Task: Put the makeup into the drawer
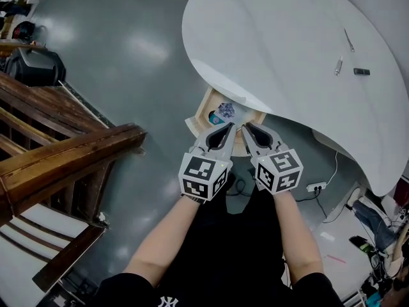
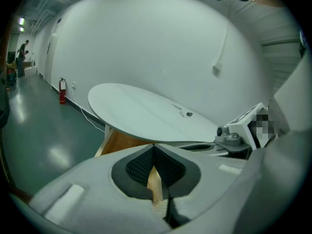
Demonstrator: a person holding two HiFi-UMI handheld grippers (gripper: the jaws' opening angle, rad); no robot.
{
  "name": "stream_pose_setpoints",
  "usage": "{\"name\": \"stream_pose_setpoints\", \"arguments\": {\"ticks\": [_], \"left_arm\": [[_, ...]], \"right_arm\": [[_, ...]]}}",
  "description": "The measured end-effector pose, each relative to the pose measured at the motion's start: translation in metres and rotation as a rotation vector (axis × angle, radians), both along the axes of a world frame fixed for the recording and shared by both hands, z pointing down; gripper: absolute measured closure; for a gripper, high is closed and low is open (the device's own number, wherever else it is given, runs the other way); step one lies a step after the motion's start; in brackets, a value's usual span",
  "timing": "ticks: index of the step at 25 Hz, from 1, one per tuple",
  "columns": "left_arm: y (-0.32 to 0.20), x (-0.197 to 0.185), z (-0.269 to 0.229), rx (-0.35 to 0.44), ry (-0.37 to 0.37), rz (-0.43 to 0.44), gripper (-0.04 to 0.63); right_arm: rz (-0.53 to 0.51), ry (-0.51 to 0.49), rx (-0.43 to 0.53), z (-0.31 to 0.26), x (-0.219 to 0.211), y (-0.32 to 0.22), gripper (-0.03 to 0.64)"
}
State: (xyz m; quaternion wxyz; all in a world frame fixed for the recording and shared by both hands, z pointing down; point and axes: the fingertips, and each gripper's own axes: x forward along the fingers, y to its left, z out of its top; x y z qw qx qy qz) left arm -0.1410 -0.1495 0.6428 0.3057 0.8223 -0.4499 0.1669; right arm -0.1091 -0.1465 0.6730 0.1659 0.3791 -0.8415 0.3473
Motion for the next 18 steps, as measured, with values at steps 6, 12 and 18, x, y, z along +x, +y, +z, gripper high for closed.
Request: {"name": "stream_pose_setpoints", "arguments": {"ticks": [6, 12, 18], "left_arm": [[-0.002, 0.009, -0.04, 0.033, 0.0, 0.021, 0.588], [-0.008, 0.018, -0.081, 0.081, -0.006, 0.05, 0.587], [-0.012, 0.03, -0.125, 0.138, 0.001, 0.078, 0.587]], "right_arm": [[0.031, -0.006, 0.058, -0.05, 0.013, -0.005, 0.592], [0.059, 0.018, 0.123, -0.097, 0.026, -0.011, 0.597], [0.094, 0.031, 0.199, -0.144, 0.041, -0.019, 0.598]]}}
